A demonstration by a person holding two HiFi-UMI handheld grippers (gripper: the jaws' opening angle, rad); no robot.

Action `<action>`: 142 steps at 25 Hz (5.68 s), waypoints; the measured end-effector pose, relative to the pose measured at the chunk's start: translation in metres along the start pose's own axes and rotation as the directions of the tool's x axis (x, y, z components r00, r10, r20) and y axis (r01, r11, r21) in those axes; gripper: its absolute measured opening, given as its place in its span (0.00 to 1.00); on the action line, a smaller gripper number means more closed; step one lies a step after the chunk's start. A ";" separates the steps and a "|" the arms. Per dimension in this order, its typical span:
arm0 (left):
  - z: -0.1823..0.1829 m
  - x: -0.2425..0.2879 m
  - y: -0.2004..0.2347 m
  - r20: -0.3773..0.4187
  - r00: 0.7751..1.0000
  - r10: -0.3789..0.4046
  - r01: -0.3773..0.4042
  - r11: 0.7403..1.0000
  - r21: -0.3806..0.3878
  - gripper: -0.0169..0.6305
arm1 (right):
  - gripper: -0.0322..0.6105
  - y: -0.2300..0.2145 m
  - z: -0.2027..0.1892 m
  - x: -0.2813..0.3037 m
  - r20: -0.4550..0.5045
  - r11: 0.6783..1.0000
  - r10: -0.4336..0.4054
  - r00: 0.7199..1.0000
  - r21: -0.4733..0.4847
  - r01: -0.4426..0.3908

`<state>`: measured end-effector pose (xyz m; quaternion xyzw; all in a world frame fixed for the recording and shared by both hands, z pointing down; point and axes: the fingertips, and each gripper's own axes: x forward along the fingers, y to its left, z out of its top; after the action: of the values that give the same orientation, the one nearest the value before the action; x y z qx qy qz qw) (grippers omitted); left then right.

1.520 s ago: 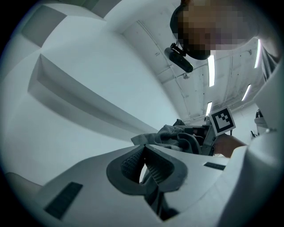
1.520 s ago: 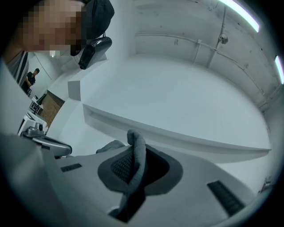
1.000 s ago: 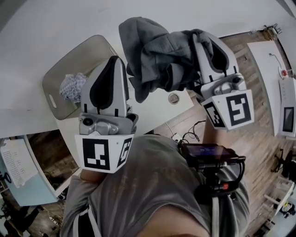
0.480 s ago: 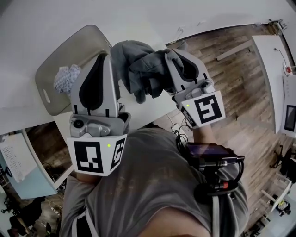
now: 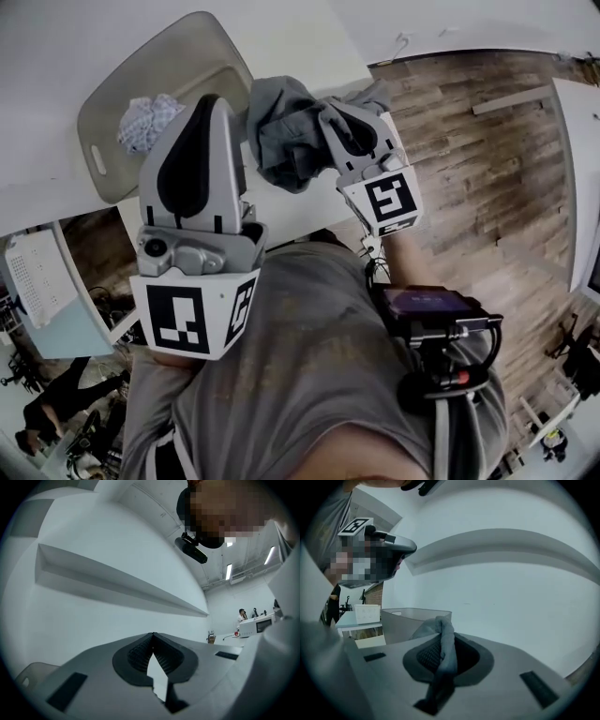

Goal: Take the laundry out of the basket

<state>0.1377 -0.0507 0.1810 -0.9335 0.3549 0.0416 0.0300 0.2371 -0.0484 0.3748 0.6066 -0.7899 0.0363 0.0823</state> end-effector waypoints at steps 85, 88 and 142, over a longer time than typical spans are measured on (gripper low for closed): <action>-0.066 -0.183 0.359 -0.027 0.778 0.628 -0.612 0.748 -0.258 0.04 | 0.36 0.299 0.112 0.284 -0.147 0.664 0.658 0.738 -0.350 -0.661; -0.081 -0.184 0.373 -0.054 0.774 0.630 -0.619 0.738 -0.269 0.04 | 0.40 0.306 0.083 0.297 -0.242 0.619 0.663 0.708 -0.356 -0.701; 0.021 -0.216 0.209 0.130 0.767 0.628 -0.625 0.777 -0.071 0.04 | 0.17 0.233 0.253 0.133 0.110 0.743 0.615 0.781 -0.413 -0.527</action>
<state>-0.1633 -0.0618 0.1757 -0.7563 0.6421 0.1219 0.0294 -0.0422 -0.1541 0.1592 0.3074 -0.9348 -0.1586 0.0812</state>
